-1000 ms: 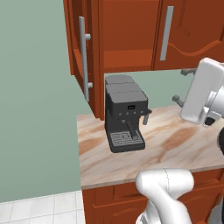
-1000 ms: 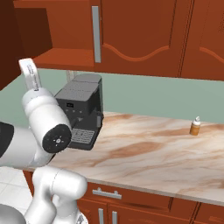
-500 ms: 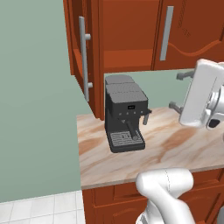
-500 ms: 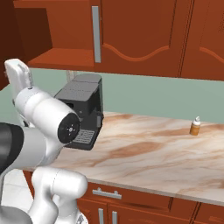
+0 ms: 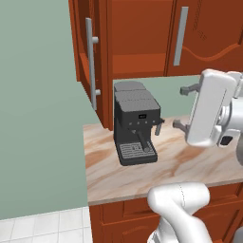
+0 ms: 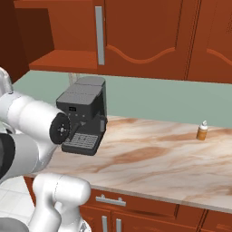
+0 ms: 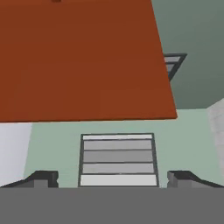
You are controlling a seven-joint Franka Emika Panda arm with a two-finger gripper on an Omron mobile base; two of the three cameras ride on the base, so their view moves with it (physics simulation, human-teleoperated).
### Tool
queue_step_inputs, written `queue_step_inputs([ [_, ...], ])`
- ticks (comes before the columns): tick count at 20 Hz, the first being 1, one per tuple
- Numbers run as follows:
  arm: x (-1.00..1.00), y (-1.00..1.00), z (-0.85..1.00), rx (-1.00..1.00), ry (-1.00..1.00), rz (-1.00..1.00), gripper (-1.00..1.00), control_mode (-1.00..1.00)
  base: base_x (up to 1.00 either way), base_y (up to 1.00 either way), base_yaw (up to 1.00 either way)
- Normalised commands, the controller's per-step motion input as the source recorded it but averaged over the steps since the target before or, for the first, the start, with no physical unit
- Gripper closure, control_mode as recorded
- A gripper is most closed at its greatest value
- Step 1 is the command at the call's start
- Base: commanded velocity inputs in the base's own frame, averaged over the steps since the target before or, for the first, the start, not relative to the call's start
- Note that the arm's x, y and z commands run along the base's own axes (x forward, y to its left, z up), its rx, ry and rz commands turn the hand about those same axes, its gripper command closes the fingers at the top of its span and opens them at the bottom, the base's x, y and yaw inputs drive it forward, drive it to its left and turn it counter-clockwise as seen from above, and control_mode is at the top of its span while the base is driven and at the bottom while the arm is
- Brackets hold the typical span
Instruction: Close all open cabinet doors.
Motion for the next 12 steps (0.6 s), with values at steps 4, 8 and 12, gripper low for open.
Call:
queue_step_inputs([
  [4, -0.48, 0.34, -0.01, 0.0, 0.0, 0.04, -1.0, -1.0, 0.0, 0.0, 0.0],
  [8, -0.44, 0.44, -0.06, -0.04, 0.0, 0.0, -1.0, -1.0, 0.0, 0.0, 0.0],
  [12, -0.4, 0.49, -0.06, -0.07, 0.0, 0.0, -1.0, -1.0, 0.0, 0.0, 0.0],
])
